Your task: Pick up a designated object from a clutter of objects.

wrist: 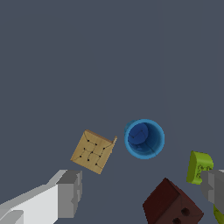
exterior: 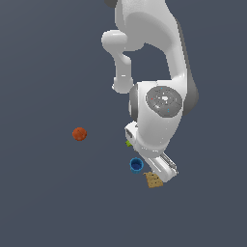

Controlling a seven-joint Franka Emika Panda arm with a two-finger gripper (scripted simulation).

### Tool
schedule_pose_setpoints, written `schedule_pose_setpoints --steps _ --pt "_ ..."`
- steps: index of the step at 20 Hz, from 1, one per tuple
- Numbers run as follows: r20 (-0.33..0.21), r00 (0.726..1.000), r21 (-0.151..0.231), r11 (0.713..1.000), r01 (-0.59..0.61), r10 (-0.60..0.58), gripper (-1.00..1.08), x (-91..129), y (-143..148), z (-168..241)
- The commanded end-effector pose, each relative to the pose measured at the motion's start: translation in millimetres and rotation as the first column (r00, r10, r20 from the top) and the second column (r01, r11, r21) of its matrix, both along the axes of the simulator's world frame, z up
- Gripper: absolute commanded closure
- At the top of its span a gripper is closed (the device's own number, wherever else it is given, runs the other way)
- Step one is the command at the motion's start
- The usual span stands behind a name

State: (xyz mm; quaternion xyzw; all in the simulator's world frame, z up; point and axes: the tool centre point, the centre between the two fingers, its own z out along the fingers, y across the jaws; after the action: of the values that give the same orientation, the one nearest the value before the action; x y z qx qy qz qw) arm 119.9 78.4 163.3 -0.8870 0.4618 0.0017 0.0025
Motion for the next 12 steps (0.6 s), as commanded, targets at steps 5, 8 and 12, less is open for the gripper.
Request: schedule_pose_setpoints --steps 5,8,12 --pt "0.000 0.989 -0.002 0.989 0.149 -0.149 -0.92 12.7 16.9 -32.4" --pt "0.000 0.976 -0.003 0.976 0.216 -0.216 -0.92 17.5 24.7 -47.8" --pt "0.000 0.955 -0.004 0.955 0.296 -0.296 -0.92 22.5 34.3 -67.1"
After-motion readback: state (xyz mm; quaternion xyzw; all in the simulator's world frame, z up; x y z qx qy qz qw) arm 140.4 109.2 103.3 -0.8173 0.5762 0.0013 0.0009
